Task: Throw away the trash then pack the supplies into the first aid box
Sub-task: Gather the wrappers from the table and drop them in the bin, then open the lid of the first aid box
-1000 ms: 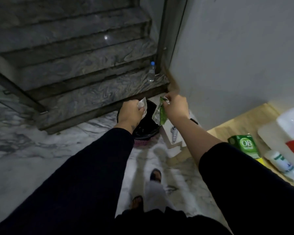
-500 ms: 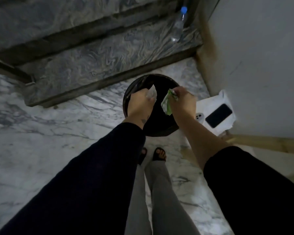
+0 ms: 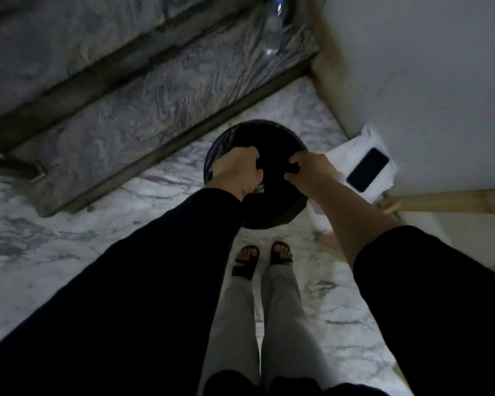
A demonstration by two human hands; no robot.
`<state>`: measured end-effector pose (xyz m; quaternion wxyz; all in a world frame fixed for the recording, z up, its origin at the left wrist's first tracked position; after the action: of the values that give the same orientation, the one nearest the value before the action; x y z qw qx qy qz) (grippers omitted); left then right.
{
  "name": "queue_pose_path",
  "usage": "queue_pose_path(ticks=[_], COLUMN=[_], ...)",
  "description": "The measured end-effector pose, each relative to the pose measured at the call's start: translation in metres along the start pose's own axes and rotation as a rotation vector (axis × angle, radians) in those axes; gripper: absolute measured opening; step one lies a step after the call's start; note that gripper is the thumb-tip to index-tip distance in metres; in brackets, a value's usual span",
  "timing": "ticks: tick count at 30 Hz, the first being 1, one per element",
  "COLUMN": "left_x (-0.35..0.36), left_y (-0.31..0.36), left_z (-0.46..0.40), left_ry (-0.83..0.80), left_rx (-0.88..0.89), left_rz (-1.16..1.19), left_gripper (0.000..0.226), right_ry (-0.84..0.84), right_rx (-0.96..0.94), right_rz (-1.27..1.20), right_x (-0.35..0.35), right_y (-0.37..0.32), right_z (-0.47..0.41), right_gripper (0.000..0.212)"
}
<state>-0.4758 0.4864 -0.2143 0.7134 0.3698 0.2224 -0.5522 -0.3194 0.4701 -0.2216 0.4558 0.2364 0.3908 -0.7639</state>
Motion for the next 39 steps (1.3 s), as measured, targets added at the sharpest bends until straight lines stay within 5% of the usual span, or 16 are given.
queue_pose_path(ticks=[14, 27, 39], left_x=[-0.106, 0.025, 0.087], left_y=[0.233, 0.429, 0.472], left_z=[0.128, 0.244, 0.248], left_ry=[0.186, 0.083, 0.245], left_rx=[0.59, 1.161, 1.221], left_rz=[-0.323, -0.354, -0.416], left_gripper=[0.042, 0.06, 0.074], right_ry=[0.529, 0.848, 0.854], right_rx=[0.274, 0.596, 0.451], right_rz=[-0.076, 0.024, 0.296], right_x=[-0.194, -0.192, -0.17], right_y=[0.066, 0.249, 0.328], right_z=[0.214, 0.409, 0.394], right_gripper=[0.04, 0.043, 0.068])
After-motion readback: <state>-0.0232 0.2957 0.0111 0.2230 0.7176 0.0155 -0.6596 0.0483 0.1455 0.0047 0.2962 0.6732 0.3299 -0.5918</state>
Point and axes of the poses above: each hand's wrist, its own z-axis away from the middle knuckle, its own x-axis out of the palm, y = z × x, the point moved 2 cm from there along -z, towards the middle knuckle, and after that the axes turned 5 degrees about -x, right-handed, at the moved point
